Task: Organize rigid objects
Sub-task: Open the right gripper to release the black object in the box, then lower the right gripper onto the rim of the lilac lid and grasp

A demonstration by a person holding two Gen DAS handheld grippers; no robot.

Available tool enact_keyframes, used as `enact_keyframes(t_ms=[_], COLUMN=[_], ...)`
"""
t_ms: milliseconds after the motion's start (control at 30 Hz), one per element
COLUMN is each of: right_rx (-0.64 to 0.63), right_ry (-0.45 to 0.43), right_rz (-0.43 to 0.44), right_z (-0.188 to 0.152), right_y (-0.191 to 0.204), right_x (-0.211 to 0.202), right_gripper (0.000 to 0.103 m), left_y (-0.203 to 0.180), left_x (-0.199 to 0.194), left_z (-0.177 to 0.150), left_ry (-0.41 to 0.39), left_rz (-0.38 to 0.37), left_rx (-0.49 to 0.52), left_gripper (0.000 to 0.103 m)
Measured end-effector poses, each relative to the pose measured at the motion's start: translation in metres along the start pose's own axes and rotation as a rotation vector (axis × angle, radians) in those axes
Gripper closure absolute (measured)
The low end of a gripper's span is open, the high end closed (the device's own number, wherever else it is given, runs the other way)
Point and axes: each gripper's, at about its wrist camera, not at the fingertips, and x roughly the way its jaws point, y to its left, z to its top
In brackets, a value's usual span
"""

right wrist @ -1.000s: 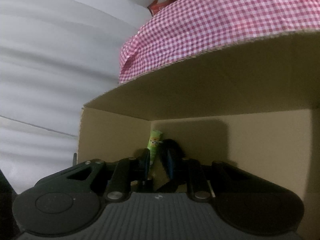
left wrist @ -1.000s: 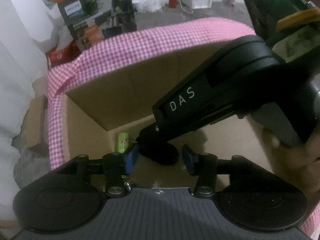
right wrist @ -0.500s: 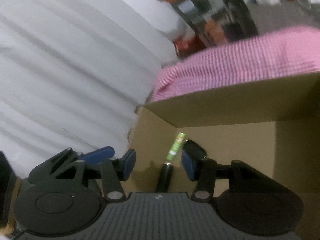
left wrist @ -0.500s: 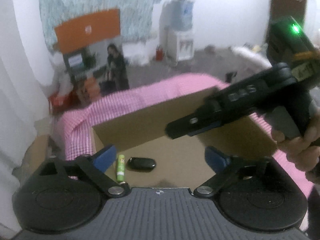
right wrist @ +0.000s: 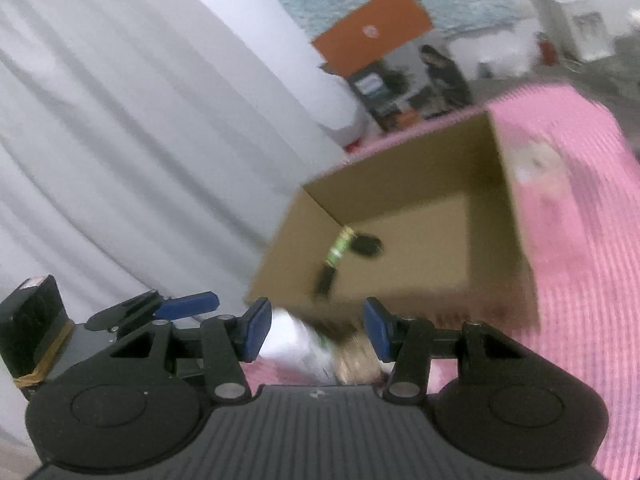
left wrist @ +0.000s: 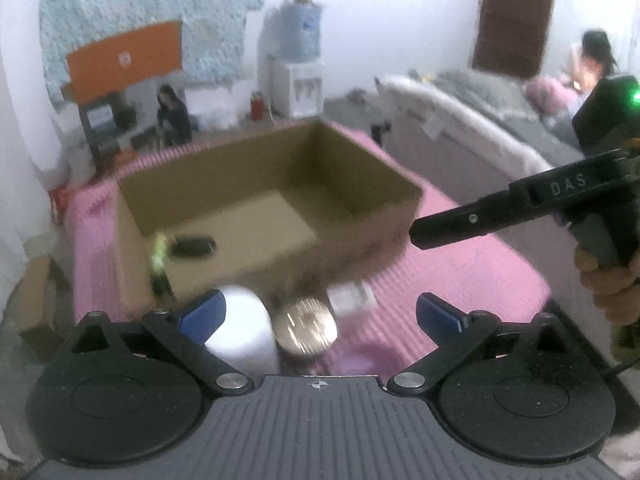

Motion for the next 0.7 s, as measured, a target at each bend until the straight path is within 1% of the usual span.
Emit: enact_keyframes(t_ms=[100, 200, 267, 333, 433, 467, 533, 600, 633, 700], right_rx=[0.037, 0.047, 0.043, 0.024, -0.036, -0.054, -0.085, -0.115, -0.127, -0.149], right_ry=[0.028, 0.059, 0.081, 0.1, 0.137, 0.146, 0.17, 0.189, 0.199, 0.218], right_rz=[-0.047, -0.103, -0.14, -0.173, -0.233, -0.241, -0.256, -0.269, -0.275, -0.28], right_z=[-0.032, -0.056, -0.068, -0.074, -0.079, -0.087, -0.089, -0.089, -0.089, -0.089], right_y=[-0.01, -0.018, -0.022, -0.023, -0.021, -0.02, -0.019, -0.019, -0.02, -0.022], right_x=[0.004, 0.016, 0.022, 0.032, 0.048, 0.043, 0.052, 0.059, 0.062, 0.069], right_gripper=[0.05, 0.05, 0.053, 0.055, 0.058, 0.06, 0.063, 0.071, 0.072, 0.08], left_y=[-0.013, -0.033, -0.042, -0.048, -0.054, -0.056, -0.062, -0.064, -0.064, -0.065], left_x=[0.019, 0.034, 0.045, 0.055, 0.07, 0.074, 0.08, 0.085, 0.087, 0.087], left_z=[-0.02, -0.038, -0.046, -0.052, -0.056, -0.057, -0.061, -0.062, -0.062, -0.063], left_ry=[0.06, 0.088, 0.105, 0.116, 0.143, 0.148, 0.163, 0.175, 0.181, 0.185], left_rz=[-0.01, 0.015, 0.041, 0.043, 0.046, 0.05, 0.067, 0.083, 0.083, 0.076], left_rx=[0.026, 0.076, 0.116, 0.142, 0.173, 0.184, 0.202, 0.216, 0.218, 0.213], left_gripper=[0.001, 0.001, 0.002, 0.004, 0.007, 0.008, 0.01, 0.016, 0.019, 0.024])
